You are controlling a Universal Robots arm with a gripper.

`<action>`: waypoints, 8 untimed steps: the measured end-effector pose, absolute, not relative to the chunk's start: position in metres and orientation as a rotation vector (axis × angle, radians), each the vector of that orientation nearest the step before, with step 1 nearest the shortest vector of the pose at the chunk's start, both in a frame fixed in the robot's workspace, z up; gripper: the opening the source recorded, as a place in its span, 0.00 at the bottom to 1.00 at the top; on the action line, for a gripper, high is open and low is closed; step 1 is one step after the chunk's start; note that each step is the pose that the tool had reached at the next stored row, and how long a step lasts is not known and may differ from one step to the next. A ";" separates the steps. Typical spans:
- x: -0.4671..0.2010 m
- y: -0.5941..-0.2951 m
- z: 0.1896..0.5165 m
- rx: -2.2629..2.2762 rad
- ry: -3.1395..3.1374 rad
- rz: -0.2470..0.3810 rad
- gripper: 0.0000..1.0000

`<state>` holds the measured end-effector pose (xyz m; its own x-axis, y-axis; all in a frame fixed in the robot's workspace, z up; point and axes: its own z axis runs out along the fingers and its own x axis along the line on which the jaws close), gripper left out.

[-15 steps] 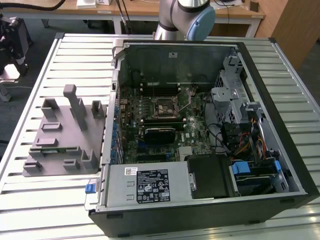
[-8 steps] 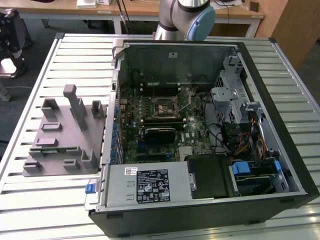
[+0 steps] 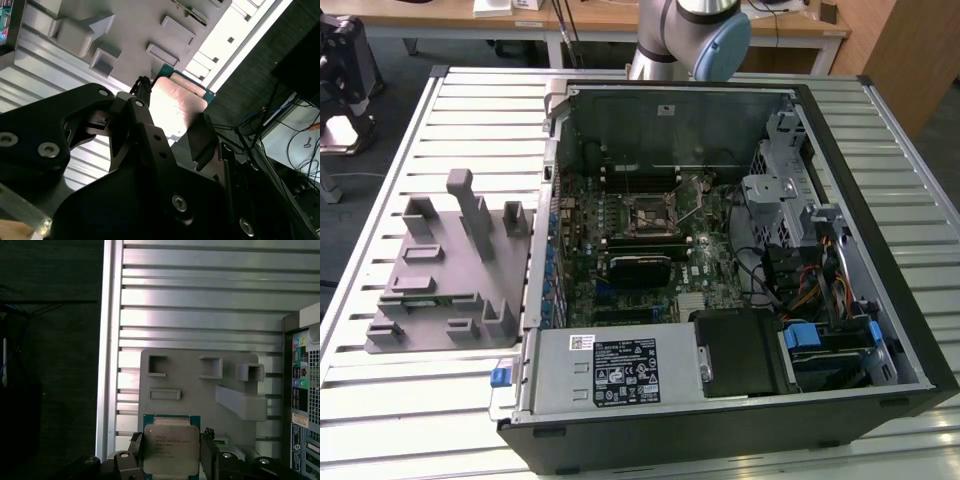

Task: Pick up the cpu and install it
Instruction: 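Pick up the cpu and move it towards the insertion slot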

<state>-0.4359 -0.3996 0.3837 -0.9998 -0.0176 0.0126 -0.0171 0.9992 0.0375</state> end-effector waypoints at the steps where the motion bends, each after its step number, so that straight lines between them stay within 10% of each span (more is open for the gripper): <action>1: -0.434 -0.400 0.384 0.027 -3.128 -0.058 0.54; 8: -0.422 -0.400 0.383 0.027 -3.128 -0.058 0.54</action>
<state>-0.4220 -0.3996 0.3833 -0.9998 -0.0176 0.0126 -0.0171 0.9992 0.0375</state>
